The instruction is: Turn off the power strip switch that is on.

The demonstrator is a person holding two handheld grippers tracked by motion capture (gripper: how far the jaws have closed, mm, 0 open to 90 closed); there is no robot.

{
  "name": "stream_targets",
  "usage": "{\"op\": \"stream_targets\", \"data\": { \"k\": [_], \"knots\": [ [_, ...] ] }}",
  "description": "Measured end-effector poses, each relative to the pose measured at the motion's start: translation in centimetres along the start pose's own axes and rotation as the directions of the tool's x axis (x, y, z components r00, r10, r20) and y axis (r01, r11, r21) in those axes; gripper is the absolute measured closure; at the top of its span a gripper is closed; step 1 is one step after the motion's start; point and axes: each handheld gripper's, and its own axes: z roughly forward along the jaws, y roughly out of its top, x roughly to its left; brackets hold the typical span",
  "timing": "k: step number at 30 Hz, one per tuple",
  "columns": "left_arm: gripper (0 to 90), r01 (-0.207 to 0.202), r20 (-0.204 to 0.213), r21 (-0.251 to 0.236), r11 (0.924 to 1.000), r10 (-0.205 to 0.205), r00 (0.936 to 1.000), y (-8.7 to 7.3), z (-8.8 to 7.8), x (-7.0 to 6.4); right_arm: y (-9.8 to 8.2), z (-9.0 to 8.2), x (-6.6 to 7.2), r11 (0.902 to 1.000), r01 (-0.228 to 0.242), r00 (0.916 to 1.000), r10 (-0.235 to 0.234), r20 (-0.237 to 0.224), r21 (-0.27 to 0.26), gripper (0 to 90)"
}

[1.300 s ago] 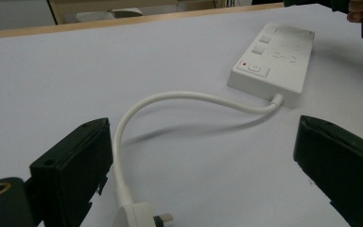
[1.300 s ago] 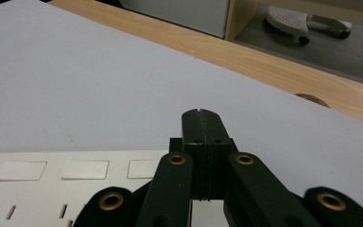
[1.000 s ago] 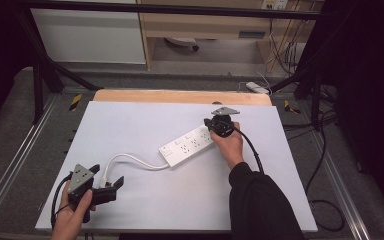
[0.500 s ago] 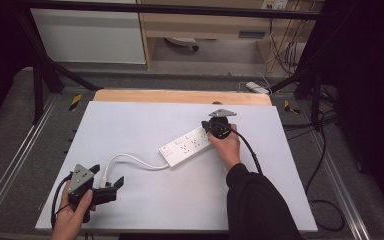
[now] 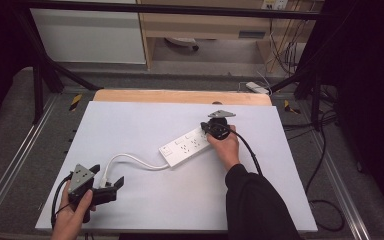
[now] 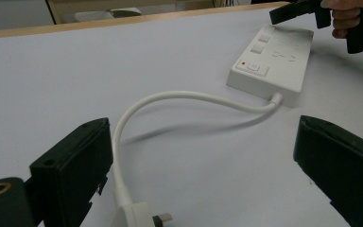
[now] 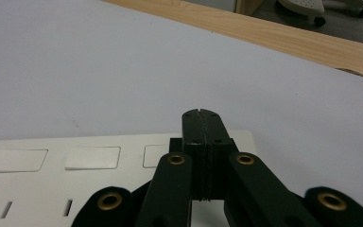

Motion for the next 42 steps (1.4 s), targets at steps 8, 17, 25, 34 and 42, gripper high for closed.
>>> {"op": "stream_targets", "data": {
  "k": [8,17,25,34,42],
  "knots": [
    [5.6,0.0,0.001,0.0,1.0,0.0,1.0,0.0,0.0,0.01,-0.09,0.17,0.16,1.0,-0.003,1.0,0.003,-0.005,0.0,90.0],
    [5.6,0.0,0.001,0.0,1.0,0.0,1.0,0.0,0.0,-0.01,-0.15,0.16,0.17,1.0,-0.005,1.0,0.005,-0.004,-0.002,90.0],
    [5.7,0.0,0.0,0.001,1.0,0.0,1.0,-0.01,0.02,-0.04,-0.23,0.13,0.21,1.0,-0.004,1.0,0.004,-0.004,-0.005,89.9],
    [5.6,0.0,0.0,0.002,1.0,0.0,1.0,-0.01,0.02,-0.05,-0.33,0.11,0.24,0.9999,0.001,1.0,-0.001,-0.002,-0.011,89.9],
    [5.7,0.0,0.001,0.003,1.0,0.0,1.0,-0.02,0.03,-0.06,-0.43,0.11,0.22,0.9998,0.0,1.0,0.0,-0.003,-0.018,89.9]
  ]
}}
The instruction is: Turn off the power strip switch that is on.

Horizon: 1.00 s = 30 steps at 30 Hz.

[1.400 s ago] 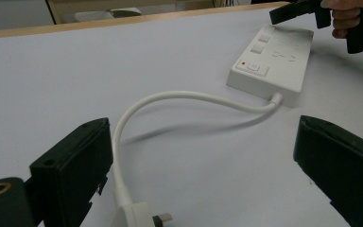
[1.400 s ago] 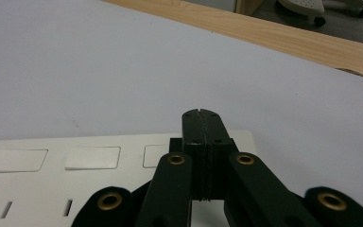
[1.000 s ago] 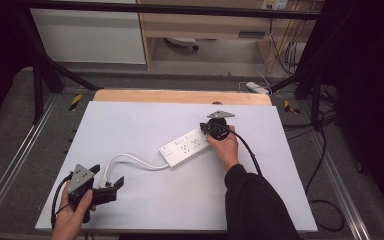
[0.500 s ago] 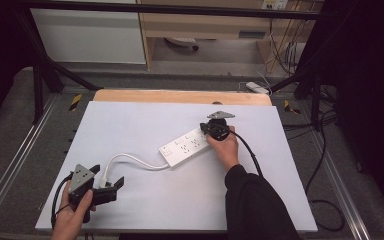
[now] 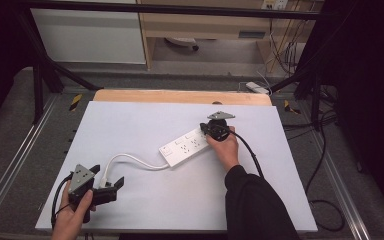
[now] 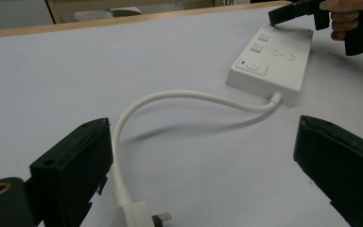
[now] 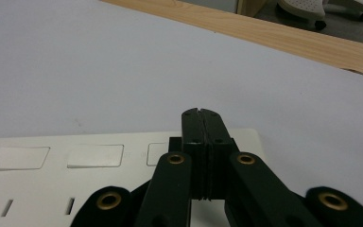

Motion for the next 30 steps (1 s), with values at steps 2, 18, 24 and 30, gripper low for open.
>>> {"op": "stream_targets", "data": {
  "k": [2,18,24,30],
  "knots": [
    [5.7,0.0,0.0,0.0,1.0,0.0,1.0,0.0,0.0,0.0,-0.01,0.0,0.0,1.0,0.002,1.0,-0.002,0.0,0.0,89.9],
    [5.6,-0.001,-0.001,0.001,1.0,0.001,1.0,-0.01,0.0,0.0,-0.08,-0.01,-0.03,1.0,-0.005,1.0,0.005,-0.004,-0.005,89.8],
    [5.7,0.002,0.004,0.004,1.0,-0.002,1.0,-0.02,0.04,-0.03,-0.15,0.0,-0.08,0.9999,-0.005,1.0,0.005,-0.007,-0.01,89.7],
    [5.6,0.0,0.002,0.006,1.0,0.0,1.0,-0.03,0.05,-0.03,-0.23,0.03,-0.13,0.9999,-0.006,0.9999,0.006,-0.008,-0.015,89.7]
  ]
}}
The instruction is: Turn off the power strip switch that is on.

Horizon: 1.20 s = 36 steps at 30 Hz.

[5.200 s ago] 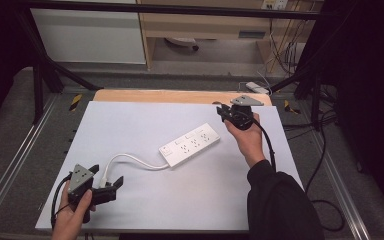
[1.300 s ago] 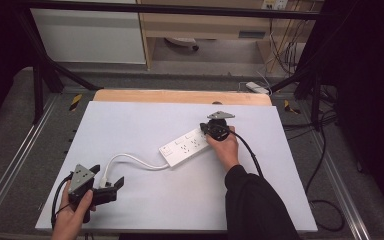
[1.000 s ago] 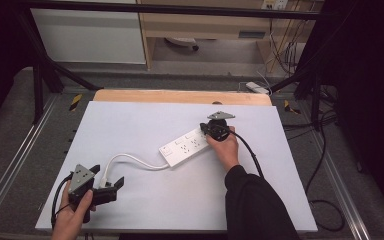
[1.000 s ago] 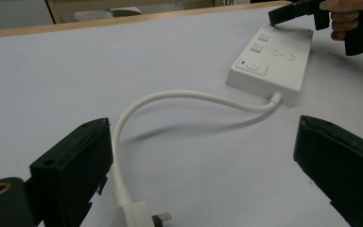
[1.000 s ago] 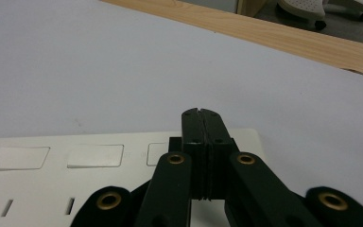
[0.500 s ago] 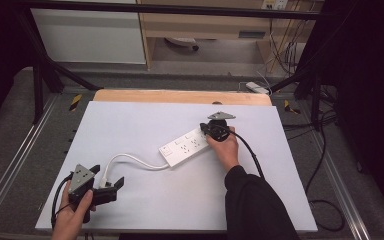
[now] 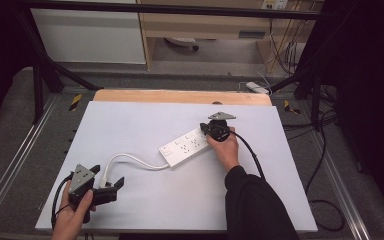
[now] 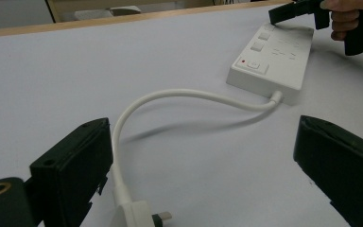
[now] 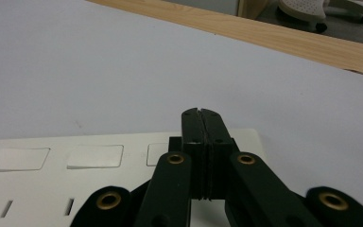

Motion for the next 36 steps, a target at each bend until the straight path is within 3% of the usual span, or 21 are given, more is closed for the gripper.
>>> {"op": "stream_targets", "data": {
  "k": [21,36],
  "knots": [
    [5.7,-0.004,-0.004,-0.003,1.0,0.004,1.0,0.0,0.0,0.1,0.0,0.0,-0.1,0.9998,0.0,1.0,0.0,0.0,0.018,90.0],
    [5.7,-0.004,-0.002,-0.003,1.0,0.004,1.0,0.0,-0.1,0.1,0.9,-1.5,-0.1,0.9998,0.019,0.9998,-0.019,0.0,-0.002,90.0]
  ]
}}
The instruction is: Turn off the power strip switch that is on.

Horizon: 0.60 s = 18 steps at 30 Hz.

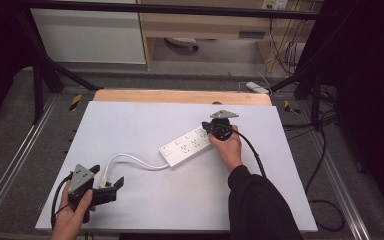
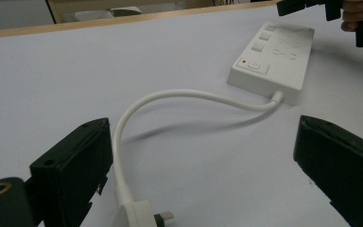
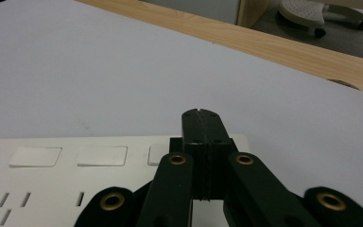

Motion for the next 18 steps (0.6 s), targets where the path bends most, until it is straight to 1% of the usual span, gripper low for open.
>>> {"op": "stream_targets", "data": {
  "k": [5,9,14,16,18],
  "knots": [
    [5.7,-0.003,0.001,0.0,1.0,0.003,1.0,0.0,0.0,0.0,0.3,-0.9,0.0,0.9999,0.003,1.0,-0.003,-0.002,-0.012,90.0],
    [5.7,-0.003,0.0,0.001,1.0,0.003,1.0,0.0,0.0,-0.1,0.3,-1.8,-0.2,0.9998,-0.015,0.9999,0.016,0.002,-0.016,90.0],
    [5.7,-0.003,-0.001,0.005,1.0,0.003,1.0,0.0,0.0,-0.1,0.4,-2.9,-0.4,0.9993,-0.022,0.9997,0.021,-0.007,-0.03,90.0],
    [5.7,-0.004,-0.001,0.006,1.0,0.004,1.0,0.0,0.0,-0.1,0.5,-3.4,-0.4,0.999,-0.029,0.9995,0.028,-0.015,-0.034,89.0],
    [5.7,-0.004,-0.002,0.008,1.0,0.004,1.0,0.0,0.0,-0.1,0.6,-3.9,-0.4,0.9989,-0.023,0.9995,0.022,-0.022,-0.042,86.7]
  ]
}}
